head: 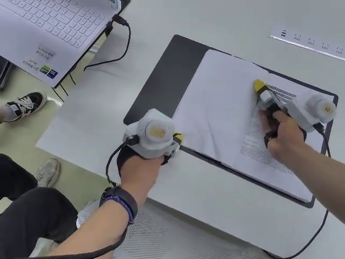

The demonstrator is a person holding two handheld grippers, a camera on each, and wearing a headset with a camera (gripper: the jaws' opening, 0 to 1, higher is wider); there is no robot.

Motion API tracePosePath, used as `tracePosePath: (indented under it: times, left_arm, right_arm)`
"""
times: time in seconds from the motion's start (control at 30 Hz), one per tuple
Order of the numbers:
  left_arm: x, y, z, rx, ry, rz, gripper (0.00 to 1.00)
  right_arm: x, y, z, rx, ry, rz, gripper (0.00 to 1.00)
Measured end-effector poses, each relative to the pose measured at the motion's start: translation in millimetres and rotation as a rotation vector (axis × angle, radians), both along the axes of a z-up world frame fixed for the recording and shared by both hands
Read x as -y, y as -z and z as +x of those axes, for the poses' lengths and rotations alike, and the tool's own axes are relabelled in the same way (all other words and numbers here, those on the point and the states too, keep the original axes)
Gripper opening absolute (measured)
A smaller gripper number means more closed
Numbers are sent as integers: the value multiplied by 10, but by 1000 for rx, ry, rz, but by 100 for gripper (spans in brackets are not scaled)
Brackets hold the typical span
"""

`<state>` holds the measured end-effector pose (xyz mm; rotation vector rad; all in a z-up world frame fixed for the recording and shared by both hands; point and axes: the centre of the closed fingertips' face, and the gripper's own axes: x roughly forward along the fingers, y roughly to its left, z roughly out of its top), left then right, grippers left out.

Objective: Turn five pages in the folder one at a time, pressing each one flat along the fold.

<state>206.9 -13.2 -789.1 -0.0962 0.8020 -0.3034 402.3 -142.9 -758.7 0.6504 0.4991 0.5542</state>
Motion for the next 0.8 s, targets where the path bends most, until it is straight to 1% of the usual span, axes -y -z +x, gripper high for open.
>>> tracePosePath:
  times: [0.03, 0.17, 0.2, 0.23, 0.3, 0.43, 0.5, 0.53, 0.6, 0.7, 0.8]
  left_arm:
    - [-1, 0, 1, 0, 0, -1, 0]
    - [-1, -1, 2, 3, -3, -6, 0]
    - [-1, 0, 4, 5, -4, -5, 0]
    - [-1, 1, 5, 6, -4, -6, 0]
    - [-3, 0, 3, 7, -6, -9, 0]
    - [-11, 9, -6, 36, -26, -29, 0]
    - [-8, -2, -6, 41, -30, -35, 0]
    - [-7, 5, 0, 40, -40, -46, 0]
    - [-4, 6, 3, 39, -39, -46, 0]
    - [-3, 6, 2, 41, -35, -45, 0]
    - [-6, 9, 4, 40, -40, -57, 0]
  right_arm:
    - [-18, -19, -70, 0, -9, 0, 0]
    - [-31, -59, -245, 0, -17, 3, 0]
    - [-42, -80, -327, 14, -31, -1, 0]
    - [-18, -26, -340, 42, -56, -37, 0]
    - [-28, -11, -444, 30, -61, -15, 0]
    - [-4, -1, -661, 29, -61, 0, 0]
    - [21, 6, -785, 28, -60, 6, 0]
    - [8, 19, -876, 21, -74, 10, 0]
    - [-29, 23, -1013, 22, -107, 1, 0]
    - [-45, 30, -1183, 4, -118, 14, 0]
    - [-50, 59, -1334, -12, -123, 26, 0]
